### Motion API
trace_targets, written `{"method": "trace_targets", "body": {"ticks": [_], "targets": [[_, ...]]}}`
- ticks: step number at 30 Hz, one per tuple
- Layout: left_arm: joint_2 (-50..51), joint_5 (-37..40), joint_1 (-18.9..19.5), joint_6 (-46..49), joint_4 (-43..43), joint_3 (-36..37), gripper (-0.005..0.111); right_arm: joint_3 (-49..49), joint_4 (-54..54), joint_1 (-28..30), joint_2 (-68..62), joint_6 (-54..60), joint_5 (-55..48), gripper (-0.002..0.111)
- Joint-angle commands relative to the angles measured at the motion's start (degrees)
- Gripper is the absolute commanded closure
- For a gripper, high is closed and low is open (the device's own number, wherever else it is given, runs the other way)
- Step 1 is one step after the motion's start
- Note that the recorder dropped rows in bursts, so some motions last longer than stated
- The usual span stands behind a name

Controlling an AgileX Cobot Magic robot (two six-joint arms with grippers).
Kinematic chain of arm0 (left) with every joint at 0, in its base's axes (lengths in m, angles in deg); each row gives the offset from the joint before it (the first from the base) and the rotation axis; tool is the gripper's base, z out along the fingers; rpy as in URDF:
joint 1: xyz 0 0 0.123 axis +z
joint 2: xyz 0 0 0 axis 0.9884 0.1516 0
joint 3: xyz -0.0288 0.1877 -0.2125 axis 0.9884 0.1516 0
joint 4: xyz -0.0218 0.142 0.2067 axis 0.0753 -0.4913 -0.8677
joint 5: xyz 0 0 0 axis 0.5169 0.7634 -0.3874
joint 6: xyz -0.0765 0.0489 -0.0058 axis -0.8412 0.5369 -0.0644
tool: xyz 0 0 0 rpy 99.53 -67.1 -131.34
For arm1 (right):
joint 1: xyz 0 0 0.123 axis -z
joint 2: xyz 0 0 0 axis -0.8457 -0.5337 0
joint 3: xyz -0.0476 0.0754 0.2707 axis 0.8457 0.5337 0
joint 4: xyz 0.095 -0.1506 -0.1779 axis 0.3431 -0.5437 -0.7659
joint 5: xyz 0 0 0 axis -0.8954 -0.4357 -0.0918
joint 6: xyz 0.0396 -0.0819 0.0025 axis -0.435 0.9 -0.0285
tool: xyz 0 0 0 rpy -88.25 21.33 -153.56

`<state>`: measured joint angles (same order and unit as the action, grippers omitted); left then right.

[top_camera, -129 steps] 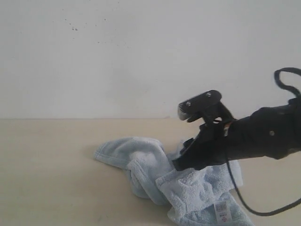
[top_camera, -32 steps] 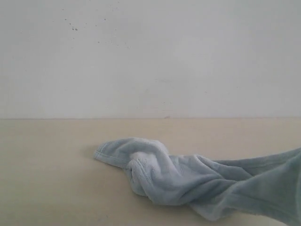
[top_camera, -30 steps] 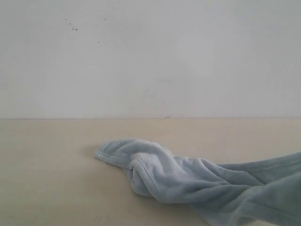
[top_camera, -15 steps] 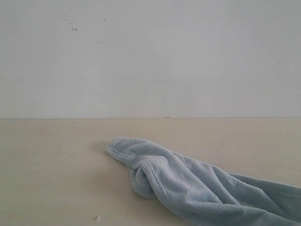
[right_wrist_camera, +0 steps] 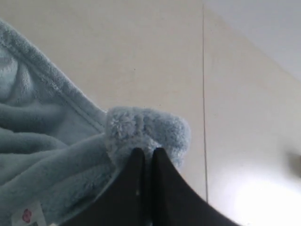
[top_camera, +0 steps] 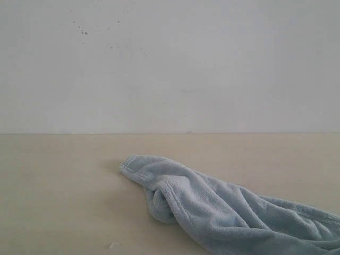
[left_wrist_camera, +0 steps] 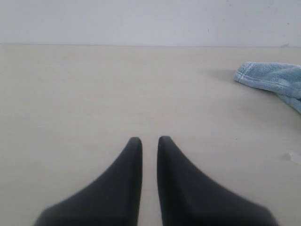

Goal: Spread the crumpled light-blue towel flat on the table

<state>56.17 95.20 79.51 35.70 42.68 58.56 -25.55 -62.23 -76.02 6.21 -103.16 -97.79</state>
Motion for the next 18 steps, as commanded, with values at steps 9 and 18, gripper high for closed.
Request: {"method": "trace_targets", "body": {"ticks": [9, 18], "targets": [[-0.2, -0.4, -0.2, 0.3, 0.4, 0.2, 0.094, -10.2, 34.2, 25.2, -21.5, 22.7, 14.0, 0.098], [-0.2, -0.4, -0.2, 0.3, 0.4, 0.2, 0.094, -10.7, 38.4, 25.7, -21.3, 24.8, 16.1, 0.051]]}}
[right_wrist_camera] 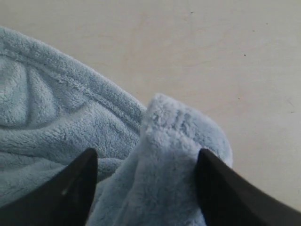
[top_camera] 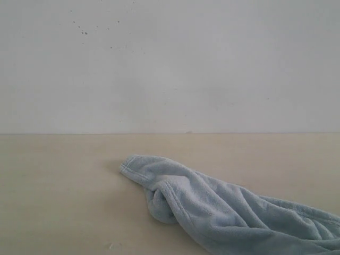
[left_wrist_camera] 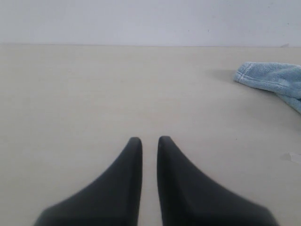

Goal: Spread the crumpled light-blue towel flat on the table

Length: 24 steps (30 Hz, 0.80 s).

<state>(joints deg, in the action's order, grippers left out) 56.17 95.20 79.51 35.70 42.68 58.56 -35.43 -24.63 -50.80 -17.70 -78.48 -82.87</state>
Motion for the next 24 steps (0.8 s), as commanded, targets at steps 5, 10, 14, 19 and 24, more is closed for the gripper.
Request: {"method": "trace_targets", "body": {"ticks": [5, 10, 14, 19, 24], "targets": [[-0.2, -0.4, -0.2, 0.3, 0.4, 0.2, 0.094, -0.8, 6.3, 0.5, 10.3, 1.4, -2.6, 0.058], [-0.2, -0.4, -0.2, 0.3, 0.4, 0.2, 0.094, 2.0, 18.4, 0.5, 19.1, 10.1, -10.7, 0.058], [-0.2, -0.4, -0.2, 0.3, 0.4, 0.2, 0.094, 7.3, 18.0, 0.5, 24.2, 10.0, -11.0, 0.058], [-0.2, -0.4, -0.2, 0.3, 0.4, 0.2, 0.094, 13.9, 18.8, 0.5, 23.2, 10.4, -3.4, 0.058], [-0.2, -0.4, -0.2, 0.3, 0.4, 0.2, 0.094, 14.3, 18.8, 0.4, 17.2, 10.7, -1.6, 0.058]]}}
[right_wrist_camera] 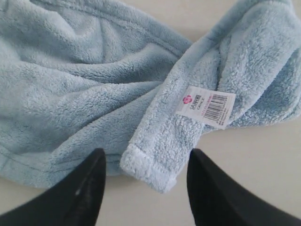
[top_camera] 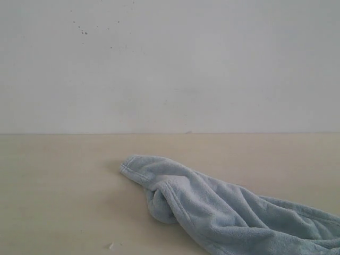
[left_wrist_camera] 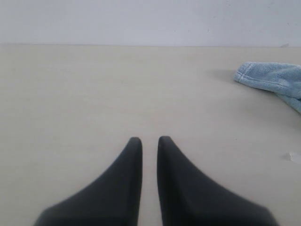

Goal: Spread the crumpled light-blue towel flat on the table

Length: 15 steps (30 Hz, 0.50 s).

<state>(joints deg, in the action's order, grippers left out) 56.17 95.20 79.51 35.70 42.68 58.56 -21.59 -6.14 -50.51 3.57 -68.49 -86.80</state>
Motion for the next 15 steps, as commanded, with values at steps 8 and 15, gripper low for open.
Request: {"method": "trace_targets", "body": {"ticks": [8, 15], "targets": [[-0.2, -0.4, -0.2, 0.3, 0.4, 0.2, 0.094, 0.2, -0.1, -3.5, -12.9, 2.1, 4.1, 0.058], [-0.2, -0.4, -0.2, 0.5, 0.4, 0.2, 0.094, -0.7, -25.5, -10.7, -18.2, -18.2, 1.9, 0.058]]}}
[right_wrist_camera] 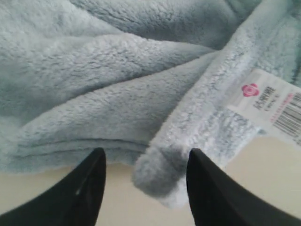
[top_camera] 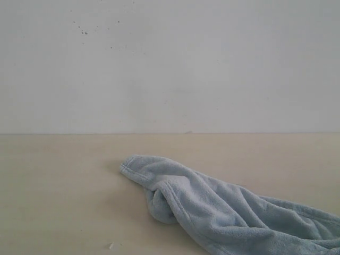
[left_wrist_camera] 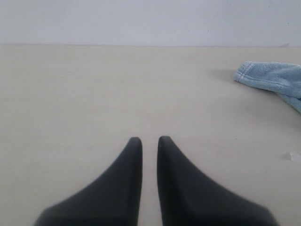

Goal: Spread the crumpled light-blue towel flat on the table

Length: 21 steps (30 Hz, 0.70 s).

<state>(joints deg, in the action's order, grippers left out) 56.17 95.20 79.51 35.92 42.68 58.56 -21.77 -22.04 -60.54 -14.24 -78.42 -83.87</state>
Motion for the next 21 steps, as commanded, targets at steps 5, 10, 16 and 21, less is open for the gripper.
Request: {"method": "trace_targets", "body": {"ticks": [5, 10, 16, 21], "targets": [[-0.2, -0.4, -0.2, 0.2, 0.4, 0.2, 0.094, -0.6, -10.1, -0.6, -0.3, -8.6, -0.4, 0.058], [-0.2, -0.4, -0.2, 0.2, 0.4, 0.2, 0.094, -0.6, -10.1, -0.6, -0.5, -8.6, 0.9, 0.059], [-0.2, -0.4, -0.2, 0.2, 0.4, 0.2, 0.094, -0.6, -10.1, -0.6, -4.7, -8.6, 1.4, 0.073], [-0.2, -0.4, -0.2, 0.2, 0.4, 0.2, 0.094, -0.6, -10.4, -0.6, -5.9, -8.6, 1.7, 0.075]]}}
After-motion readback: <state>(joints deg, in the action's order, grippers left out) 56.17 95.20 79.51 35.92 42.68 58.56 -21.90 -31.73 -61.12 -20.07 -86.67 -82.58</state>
